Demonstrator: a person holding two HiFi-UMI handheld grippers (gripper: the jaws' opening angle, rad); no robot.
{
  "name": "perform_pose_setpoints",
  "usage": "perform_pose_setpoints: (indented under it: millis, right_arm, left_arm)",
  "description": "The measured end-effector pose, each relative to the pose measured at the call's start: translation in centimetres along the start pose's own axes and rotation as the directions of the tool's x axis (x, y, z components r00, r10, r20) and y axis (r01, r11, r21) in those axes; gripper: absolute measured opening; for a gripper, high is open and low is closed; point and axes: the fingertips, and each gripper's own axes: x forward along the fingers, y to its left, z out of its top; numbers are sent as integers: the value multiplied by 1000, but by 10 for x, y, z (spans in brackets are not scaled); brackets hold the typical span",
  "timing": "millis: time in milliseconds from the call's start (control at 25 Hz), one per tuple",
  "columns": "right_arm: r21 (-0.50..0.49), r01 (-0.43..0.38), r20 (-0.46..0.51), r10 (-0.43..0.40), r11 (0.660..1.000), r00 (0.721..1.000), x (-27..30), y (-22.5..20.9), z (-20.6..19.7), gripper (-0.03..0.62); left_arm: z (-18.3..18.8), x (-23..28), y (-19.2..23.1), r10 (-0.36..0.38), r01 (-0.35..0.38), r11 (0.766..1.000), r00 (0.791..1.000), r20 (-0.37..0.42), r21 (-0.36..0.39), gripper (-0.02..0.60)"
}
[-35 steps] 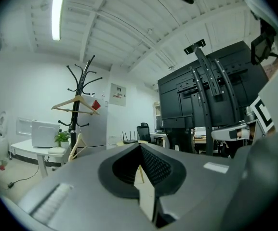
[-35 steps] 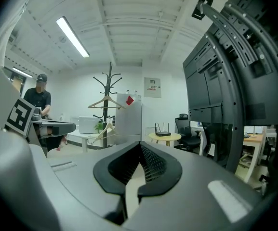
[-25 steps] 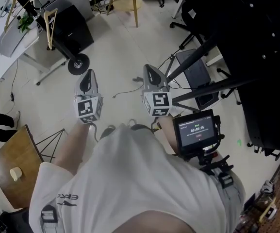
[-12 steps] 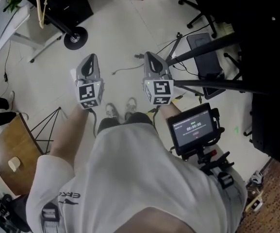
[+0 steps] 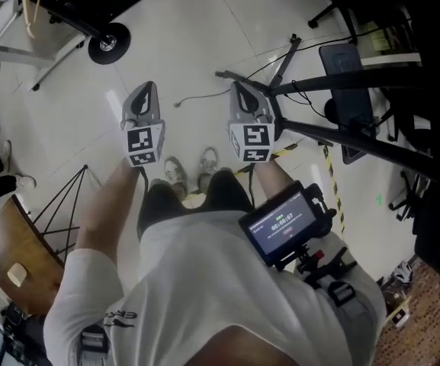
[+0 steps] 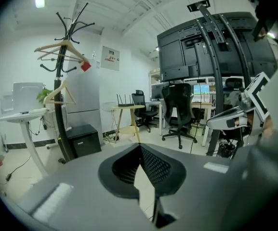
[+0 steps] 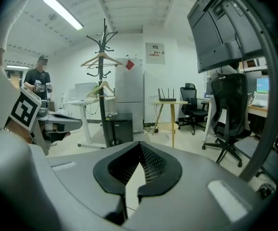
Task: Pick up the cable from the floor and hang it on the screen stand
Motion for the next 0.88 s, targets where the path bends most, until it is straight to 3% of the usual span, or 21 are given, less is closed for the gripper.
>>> perform_pose_setpoints:
  millis: [600, 880]
  right_arm:
    - [7, 16, -63, -15, 1000, 998, 132, -15, -251, 14]
    - [-10, -21, -73, 20, 1000, 997, 203, -12, -378, 14]
  left_arm:
    - [-266, 134, 4, -67, 69, 997, 995, -70, 26, 3]
    - [-417, 192, 3, -119, 122, 992, 985, -126, 18, 3]
